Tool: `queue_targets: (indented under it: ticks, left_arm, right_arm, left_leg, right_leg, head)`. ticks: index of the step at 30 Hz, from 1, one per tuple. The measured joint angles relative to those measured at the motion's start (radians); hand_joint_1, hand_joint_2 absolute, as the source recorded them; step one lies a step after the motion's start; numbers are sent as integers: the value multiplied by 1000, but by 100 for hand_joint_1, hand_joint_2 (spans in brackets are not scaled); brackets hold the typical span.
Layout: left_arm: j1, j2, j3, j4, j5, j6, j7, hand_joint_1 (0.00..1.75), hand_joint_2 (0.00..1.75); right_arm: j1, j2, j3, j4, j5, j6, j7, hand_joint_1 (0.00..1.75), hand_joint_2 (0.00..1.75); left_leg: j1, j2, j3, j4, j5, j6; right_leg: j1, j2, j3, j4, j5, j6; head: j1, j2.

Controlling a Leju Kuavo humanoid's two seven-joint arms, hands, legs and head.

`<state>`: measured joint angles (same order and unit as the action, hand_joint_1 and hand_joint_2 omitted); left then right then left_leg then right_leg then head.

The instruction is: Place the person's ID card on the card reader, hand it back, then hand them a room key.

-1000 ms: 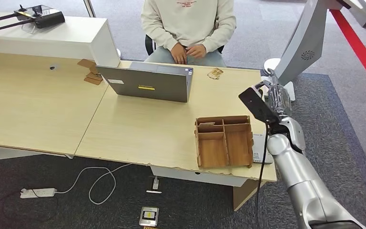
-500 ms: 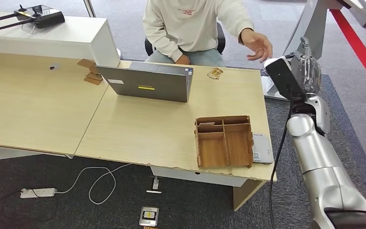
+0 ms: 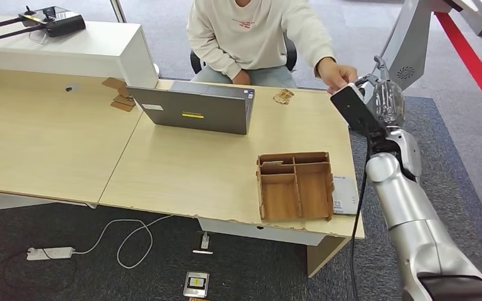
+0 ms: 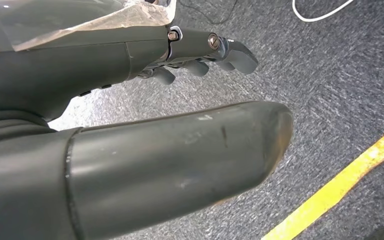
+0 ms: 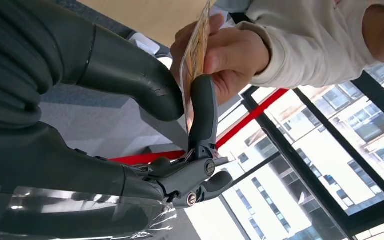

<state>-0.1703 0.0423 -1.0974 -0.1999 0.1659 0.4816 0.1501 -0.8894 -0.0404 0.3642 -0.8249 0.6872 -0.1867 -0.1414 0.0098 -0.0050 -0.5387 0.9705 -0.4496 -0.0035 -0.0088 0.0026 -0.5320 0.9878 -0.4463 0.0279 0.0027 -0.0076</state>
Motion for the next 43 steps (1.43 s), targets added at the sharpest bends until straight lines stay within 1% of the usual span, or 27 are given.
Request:
queue_targets:
  ticks: [8, 9, 12, 13, 17, 20, 23, 30, 34, 37, 43]
  left_arm:
    - [-3, 0, 0, 0, 2, 0, 1, 0, 0]
    - [-3, 0, 0, 0, 4, 0, 2, 0, 0]
    - [-3, 0, 0, 0, 7, 0, 2, 0, 0]
    - [-3, 1, 0, 0, 8, 0, 2, 0, 0]
    - [-2, 2, 0, 0, 18, 0, 1, 0, 0]
    - [-1, 2, 0, 0, 33, 2, 0, 0, 0]
    - [1, 1, 0, 0, 51, 4, 0, 0, 0]
    - [10, -2, 6, 0, 89, 9, 5, 0, 0]
    - [11, -7, 12, 0, 117, 13, 7, 0, 0]
    - [13, -13, 20, 0, 142, 15, 9, 0, 0]
    - [13, -29, 46, -1, 190, 22, 21, 0, 0]
  right_arm:
    - [-13, 72, 19, 93, 11, -21, -33, 175, 175]
    - [-13, 78, 21, 105, 11, -23, -35, 141, 175]
    - [-13, 90, 25, 136, 11, -28, -43, 10, 175]
    - [-14, 93, 27, 144, 11, -31, -46, 0, 175]
    - [-21, 100, 29, 172, 15, -68, -50, 0, 175]
    - [-39, 89, 28, 183, -1, -112, -49, 0, 175]
    - [-63, 56, 19, 192, -35, -150, -49, 0, 175]
    - [-70, -59, -41, 209, -122, -217, -49, 0, 175]
    - [-34, -117, -85, 225, -149, -237, -27, 0, 175]
    - [12, -148, -110, 244, -150, -244, -10, 0, 175]
    - [112, -171, -132, 294, -135, -235, 43, 0, 175]
  left_leg:
    - [0, 0, 0, 0, 0, 0]
    - [0, 0, 0, 0, 0, 0]
    - [0, 0, 0, 0, 0, 0]
    - [0, 0, 0, 0, 0, 0]
    - [0, 0, 0, 0, 0, 0]
    - [0, 0, 0, 0, 0, 0]
    - [0, 0, 0, 1, 0, 0]
    - [-1, 0, 0, 1, 0, 0]
    - [-1, 0, 0, 1, 0, 1]
    - [0, 0, 0, 1, 0, 0]
    - [0, 0, 0, 1, -1, 0]
  right_leg:
    - [1, 0, 0, 0, -1, 0]
    - [1, 0, 0, 0, -1, 0]
    - [1, 0, 0, 0, -1, 0]
    - [1, 0, 0, 0, 0, 0]
    - [1, 0, 0, 0, 0, 0]
    - [1, 0, -1, 0, 0, 0]
    - [1, 0, -1, 0, 0, 0]
    - [-1, 0, -1, -1, 0, 1]
    - [-2, 0, -1, -1, 0, 1]
    - [-2, 0, -1, -1, 0, 1]
    - [-2, 0, -1, -1, 0, 0]
  head:
    - [0, 0]
    - [0, 0]
    - [0, 0]
    - [0, 0]
    - [0, 0]
    - [0, 0]
    - [0, 0]
    - [0, 0]
    - [0, 0]
    - [0, 0]
    - [0, 0]
